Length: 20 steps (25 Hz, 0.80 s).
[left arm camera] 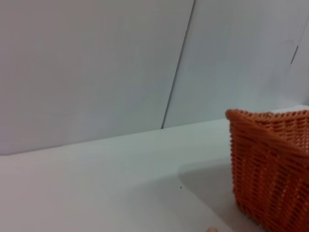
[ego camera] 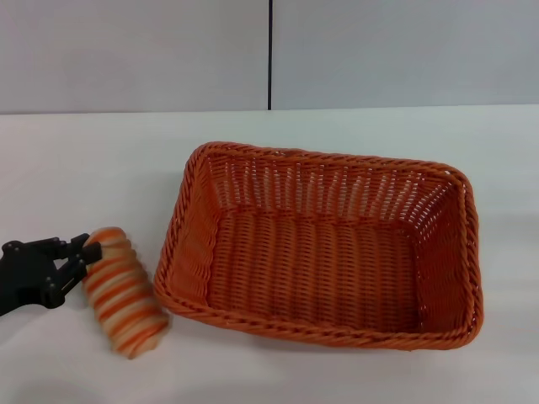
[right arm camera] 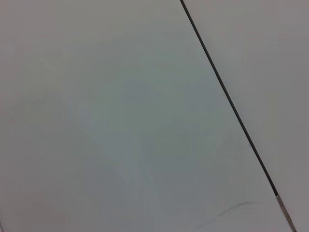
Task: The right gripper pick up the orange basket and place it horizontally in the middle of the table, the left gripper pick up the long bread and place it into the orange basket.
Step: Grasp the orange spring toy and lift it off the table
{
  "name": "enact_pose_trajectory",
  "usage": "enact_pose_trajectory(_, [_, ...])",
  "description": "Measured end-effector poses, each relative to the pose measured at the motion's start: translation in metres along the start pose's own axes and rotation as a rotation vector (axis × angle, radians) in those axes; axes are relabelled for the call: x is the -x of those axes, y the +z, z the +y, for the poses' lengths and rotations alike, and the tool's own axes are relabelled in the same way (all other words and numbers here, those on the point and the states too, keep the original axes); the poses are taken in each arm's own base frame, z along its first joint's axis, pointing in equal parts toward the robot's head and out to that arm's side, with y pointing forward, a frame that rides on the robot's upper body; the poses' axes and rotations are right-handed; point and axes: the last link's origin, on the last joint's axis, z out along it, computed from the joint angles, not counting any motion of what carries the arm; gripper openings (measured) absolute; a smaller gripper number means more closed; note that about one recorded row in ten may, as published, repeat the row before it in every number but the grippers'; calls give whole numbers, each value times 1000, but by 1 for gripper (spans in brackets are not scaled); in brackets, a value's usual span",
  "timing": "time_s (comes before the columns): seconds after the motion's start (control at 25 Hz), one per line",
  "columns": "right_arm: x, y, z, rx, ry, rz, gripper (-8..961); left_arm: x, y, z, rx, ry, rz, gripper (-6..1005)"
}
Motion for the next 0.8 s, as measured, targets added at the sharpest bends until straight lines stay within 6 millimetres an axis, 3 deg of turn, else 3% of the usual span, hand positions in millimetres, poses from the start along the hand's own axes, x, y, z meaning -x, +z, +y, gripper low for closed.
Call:
enact_pose_trajectory(0.48, [0, 1, 0, 2, 1, -1, 474, -21, -17, -4, -6, -7, 142, 170])
enact_pose_trajectory(0.8, [1, 6, 2, 11, 1, -8, 473, -44, -28, -23, -88, 43, 217, 165])
